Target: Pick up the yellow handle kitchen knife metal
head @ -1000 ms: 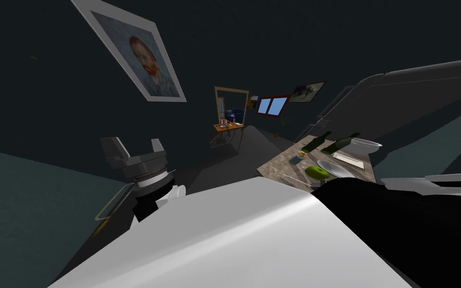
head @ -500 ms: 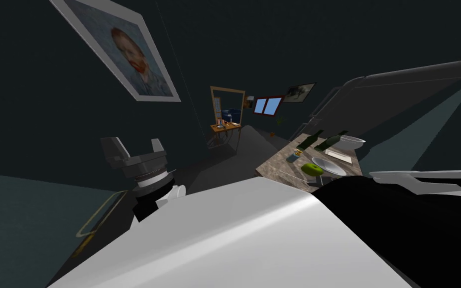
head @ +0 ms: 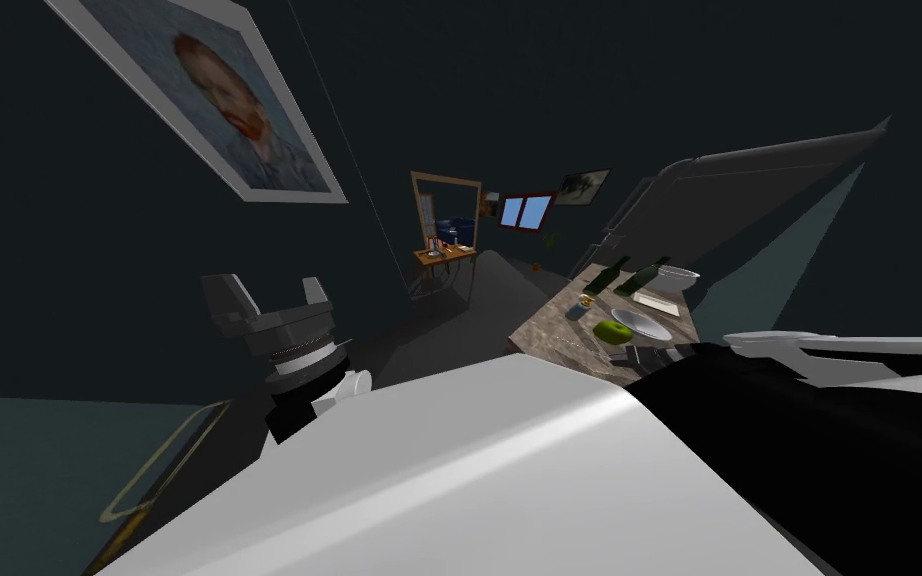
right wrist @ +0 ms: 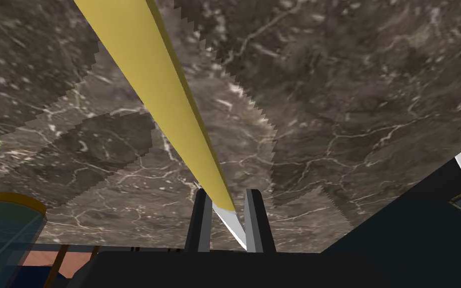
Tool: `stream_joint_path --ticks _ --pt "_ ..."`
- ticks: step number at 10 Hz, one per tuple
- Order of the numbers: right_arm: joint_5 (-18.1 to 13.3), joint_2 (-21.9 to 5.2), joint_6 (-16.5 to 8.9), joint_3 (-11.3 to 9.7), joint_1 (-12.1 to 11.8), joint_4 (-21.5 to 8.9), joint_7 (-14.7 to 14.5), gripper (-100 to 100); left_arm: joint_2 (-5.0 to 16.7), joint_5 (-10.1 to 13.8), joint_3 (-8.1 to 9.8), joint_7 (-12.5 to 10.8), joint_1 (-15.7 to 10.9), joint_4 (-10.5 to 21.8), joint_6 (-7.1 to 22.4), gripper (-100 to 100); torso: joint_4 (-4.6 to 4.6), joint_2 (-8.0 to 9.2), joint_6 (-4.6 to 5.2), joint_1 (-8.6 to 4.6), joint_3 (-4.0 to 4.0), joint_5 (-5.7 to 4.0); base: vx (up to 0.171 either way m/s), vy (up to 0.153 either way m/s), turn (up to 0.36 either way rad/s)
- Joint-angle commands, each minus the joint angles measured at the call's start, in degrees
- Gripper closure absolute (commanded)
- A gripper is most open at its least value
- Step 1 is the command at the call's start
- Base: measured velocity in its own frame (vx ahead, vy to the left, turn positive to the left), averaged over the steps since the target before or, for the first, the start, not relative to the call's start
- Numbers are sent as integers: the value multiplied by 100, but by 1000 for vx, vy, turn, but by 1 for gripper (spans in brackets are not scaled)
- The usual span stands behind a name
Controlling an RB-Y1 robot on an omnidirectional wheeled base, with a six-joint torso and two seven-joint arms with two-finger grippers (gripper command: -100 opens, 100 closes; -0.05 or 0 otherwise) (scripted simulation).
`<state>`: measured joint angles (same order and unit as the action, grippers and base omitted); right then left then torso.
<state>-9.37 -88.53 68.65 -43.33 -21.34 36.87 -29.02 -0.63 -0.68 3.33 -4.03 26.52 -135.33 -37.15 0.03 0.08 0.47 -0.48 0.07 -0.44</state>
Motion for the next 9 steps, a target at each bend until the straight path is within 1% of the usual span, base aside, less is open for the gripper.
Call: stream_joint_path --ticks 1,2,3,4,5,6,7,8,9 --pt "-286 13 74 88 164 -89 101 100 0 0 0 0 0 0 0 0 0 0 0 0 0 0 37 16 -147" --pt "-471 13 74 88 164 -89 101 100 0 0 0 0 -1 0 0 0 -1 -1 -8 3 -1 1 17 8 21" --pt "-661 134 273 251 463 -402 286 100 0 0 -1 0 -1 0 0 0 -1 1 -11 1 0 -1 36 16 -240" --pt "-834 134 273 251 528 -402 286 100 0 0 0 0 0 0 0 0 -1 -1 3 2 -1 2 37 18 -156" --pt "-996 134 273 251 528 -402 286 100 0 0 0 0 -1 0 0 0 -2 -1 -6 4 -2 1 16 8 30" --pt "-1066 134 273 251 528 -402 286 100 0 0 -1 0 -2 0 0 0 -2 0 -11 2 -1 0 3 0 33" --pt "-1302 256 472 413 831 -716 471 100 0 0 -1 0 -1 0 0 0 -1 4 -8 -2 1 -1 33 12 -230" --pt "-1597 256 472 413 891 -716 471 100 0 0 0 0 0 0 0 0 -2 -1 3 -2 -2 -1 37 21 -147" --pt "-1649 256 472 413 891 -716 471 100 0 0 0 0 -1 0 0 0 -3 0 -1 5 -2 1 14 10 -15"
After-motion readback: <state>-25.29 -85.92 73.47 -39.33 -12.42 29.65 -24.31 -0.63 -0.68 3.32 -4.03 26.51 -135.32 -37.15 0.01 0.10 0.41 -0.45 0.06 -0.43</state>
